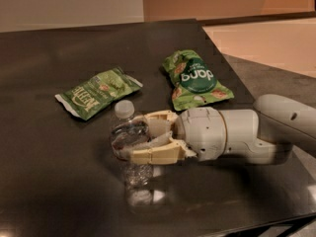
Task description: Place water bottle upright
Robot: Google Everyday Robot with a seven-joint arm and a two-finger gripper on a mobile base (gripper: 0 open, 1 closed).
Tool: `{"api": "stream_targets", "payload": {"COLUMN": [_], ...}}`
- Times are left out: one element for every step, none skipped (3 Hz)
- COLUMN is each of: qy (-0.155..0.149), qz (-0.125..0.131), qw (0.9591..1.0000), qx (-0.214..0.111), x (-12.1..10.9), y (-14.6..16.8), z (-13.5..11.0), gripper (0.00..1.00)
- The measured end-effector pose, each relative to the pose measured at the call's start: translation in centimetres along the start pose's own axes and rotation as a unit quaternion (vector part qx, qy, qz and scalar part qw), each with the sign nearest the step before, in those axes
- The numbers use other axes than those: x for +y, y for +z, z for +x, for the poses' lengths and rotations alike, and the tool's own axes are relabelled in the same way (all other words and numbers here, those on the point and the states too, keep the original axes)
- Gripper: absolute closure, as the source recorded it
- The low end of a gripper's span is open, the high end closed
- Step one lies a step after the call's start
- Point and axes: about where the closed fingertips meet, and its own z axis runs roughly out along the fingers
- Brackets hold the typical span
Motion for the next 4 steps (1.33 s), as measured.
{"api": "stream_targets", "payload": {"qy": [-0.004,-0.007,-0.009,-0.009], "qz": [0.006,0.013,0.01,0.01], "qw": [1.0,0.9999,0.9999,0.9999], "qx": [0.002,0.001,0.002,0.002], "x": [-0.12,-0.12,0.0,0.01], "y": [-0.01,0.05,0.27,0.28], "z": [0.45,0.83,0.67,0.67], "gripper": [0.35,0.12,0.0,0.0]}}
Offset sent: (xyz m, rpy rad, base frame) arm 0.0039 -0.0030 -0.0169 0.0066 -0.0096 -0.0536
